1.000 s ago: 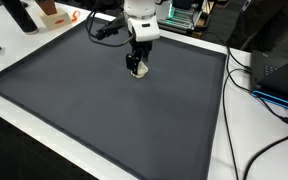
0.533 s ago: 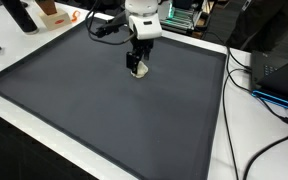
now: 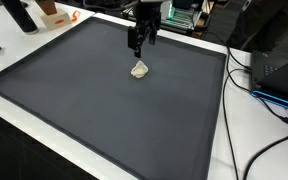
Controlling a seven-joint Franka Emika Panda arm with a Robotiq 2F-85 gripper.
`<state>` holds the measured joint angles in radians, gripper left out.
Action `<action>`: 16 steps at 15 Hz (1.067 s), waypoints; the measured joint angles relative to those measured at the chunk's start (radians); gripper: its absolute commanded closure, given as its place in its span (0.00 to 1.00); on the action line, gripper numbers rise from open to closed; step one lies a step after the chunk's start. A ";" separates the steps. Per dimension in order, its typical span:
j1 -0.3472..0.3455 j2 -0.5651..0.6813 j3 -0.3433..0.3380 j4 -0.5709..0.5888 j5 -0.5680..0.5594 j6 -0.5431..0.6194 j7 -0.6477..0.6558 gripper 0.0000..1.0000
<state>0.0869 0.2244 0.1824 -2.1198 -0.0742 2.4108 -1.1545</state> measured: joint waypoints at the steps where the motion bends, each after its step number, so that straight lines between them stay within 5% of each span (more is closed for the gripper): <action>1: -0.003 -0.021 0.000 -0.001 0.032 -0.005 0.000 0.00; 16: -0.095 -0.151 -0.083 -0.165 0.760 0.007 0.001 0.00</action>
<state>-0.0081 0.0737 0.0992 -2.2850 0.6856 2.4180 -1.1531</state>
